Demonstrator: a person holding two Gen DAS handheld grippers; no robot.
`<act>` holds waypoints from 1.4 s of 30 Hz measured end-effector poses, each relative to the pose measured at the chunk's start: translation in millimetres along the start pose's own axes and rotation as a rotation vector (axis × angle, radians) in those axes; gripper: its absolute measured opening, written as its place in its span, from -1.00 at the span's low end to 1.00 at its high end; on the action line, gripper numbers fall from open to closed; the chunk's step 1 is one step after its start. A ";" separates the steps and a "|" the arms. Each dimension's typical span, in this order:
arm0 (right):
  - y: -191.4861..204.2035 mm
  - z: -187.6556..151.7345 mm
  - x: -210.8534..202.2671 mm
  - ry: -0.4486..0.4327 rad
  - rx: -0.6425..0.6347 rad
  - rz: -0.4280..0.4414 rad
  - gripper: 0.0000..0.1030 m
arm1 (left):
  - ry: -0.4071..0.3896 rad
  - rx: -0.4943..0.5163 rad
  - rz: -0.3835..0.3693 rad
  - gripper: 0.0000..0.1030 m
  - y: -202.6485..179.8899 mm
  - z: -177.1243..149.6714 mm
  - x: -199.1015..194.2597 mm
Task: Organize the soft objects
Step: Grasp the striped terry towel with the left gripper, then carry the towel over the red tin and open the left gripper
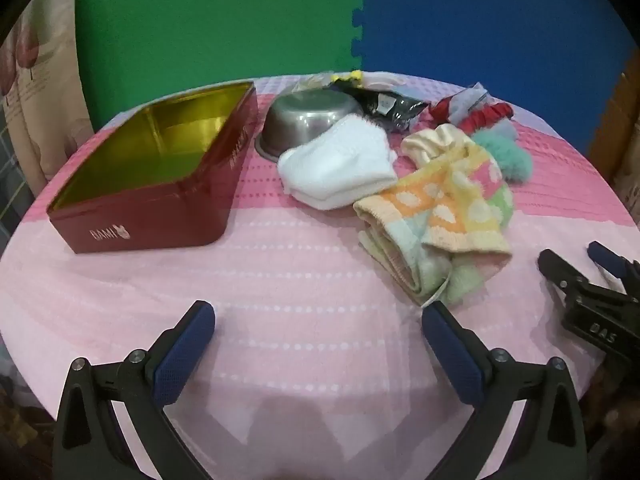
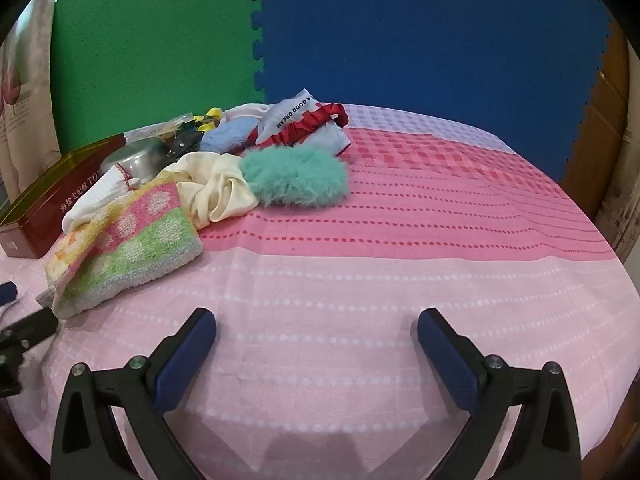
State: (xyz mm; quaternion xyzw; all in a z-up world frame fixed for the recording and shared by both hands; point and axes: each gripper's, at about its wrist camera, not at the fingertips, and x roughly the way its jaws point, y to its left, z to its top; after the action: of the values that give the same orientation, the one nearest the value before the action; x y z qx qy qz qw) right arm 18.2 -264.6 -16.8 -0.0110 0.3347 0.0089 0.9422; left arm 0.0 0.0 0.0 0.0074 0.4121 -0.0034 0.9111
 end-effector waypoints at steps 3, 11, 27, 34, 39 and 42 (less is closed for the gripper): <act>0.0 0.0 -0.3 -0.004 0.000 0.000 1.00 | -0.042 0.015 -0.007 0.99 -3.0 2.6 -5.3; -9.7 13.7 -9.9 0.039 0.024 0.037 1.00 | -0.082 0.073 -0.213 0.99 -13.3 16.5 -26.1; -34.1 25.6 3.1 0.010 0.036 -0.058 1.00 | 0.114 0.088 -0.286 0.64 -33.8 57.5 15.3; -34.4 23.5 3.9 0.016 0.031 -0.051 1.00 | 0.124 0.209 -0.185 -0.30 -52.9 53.4 23.5; -34.8 24.4 5.3 0.022 0.028 -0.046 1.00 | 0.120 0.208 -0.184 -0.44 -57.3 56.1 17.0; -34.5 24.6 5.3 0.023 0.027 -0.045 1.00 | 0.101 0.217 -0.179 -0.45 -67.6 51.3 2.8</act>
State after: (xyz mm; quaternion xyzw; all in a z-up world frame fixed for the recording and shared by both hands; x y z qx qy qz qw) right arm 38.6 -298.4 -0.5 -0.0061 0.3455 -0.0169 0.9383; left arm 39.6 -68.4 31.0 0.0691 0.4538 -0.1287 0.8790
